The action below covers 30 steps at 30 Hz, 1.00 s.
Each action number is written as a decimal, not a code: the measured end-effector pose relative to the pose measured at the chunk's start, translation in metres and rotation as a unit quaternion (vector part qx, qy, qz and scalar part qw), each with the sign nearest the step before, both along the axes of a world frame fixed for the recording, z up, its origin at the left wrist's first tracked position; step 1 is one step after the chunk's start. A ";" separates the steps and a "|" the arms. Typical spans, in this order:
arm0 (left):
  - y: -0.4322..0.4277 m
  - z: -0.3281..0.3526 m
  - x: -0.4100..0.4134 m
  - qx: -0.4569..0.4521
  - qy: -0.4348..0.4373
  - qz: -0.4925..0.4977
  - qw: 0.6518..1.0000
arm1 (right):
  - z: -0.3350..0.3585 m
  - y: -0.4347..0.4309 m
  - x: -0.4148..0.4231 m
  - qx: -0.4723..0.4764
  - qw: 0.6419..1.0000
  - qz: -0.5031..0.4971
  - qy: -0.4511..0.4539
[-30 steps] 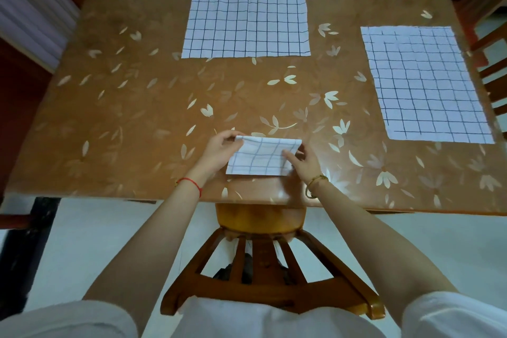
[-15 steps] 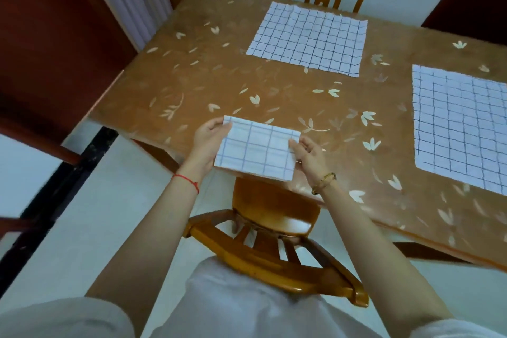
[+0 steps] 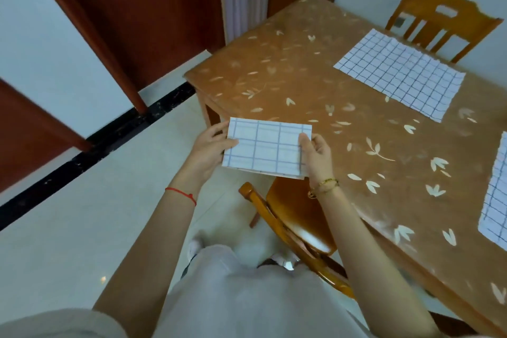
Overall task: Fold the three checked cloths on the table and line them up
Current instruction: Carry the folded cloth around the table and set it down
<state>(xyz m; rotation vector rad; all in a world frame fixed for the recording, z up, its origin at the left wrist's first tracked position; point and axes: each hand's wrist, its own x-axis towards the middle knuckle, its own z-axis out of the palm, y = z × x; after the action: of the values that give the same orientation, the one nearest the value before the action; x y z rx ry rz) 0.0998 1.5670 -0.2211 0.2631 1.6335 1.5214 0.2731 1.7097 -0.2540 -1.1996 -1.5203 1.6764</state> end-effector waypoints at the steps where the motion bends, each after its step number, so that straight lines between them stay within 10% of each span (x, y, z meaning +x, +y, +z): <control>1: -0.013 0.001 -0.007 0.010 0.000 0.013 1.000 | 0.001 -0.008 -0.010 -0.014 1.000 0.012 -0.002; 9: -0.123 0.002 -0.096 0.025 0.015 0.096 0.995 | 0.012 -0.103 -0.111 -0.104 0.990 0.093 0.016; 30: -0.229 -0.012 -0.280 0.020 0.012 0.158 0.987 | 0.012 -0.184 -0.310 0.011 0.983 0.182 -0.018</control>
<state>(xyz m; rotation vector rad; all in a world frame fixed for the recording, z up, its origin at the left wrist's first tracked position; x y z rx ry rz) -0.1801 1.3384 -0.2335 0.0442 1.7251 1.7947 -0.0371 1.5253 -0.2421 -0.9869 -1.8630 1.8677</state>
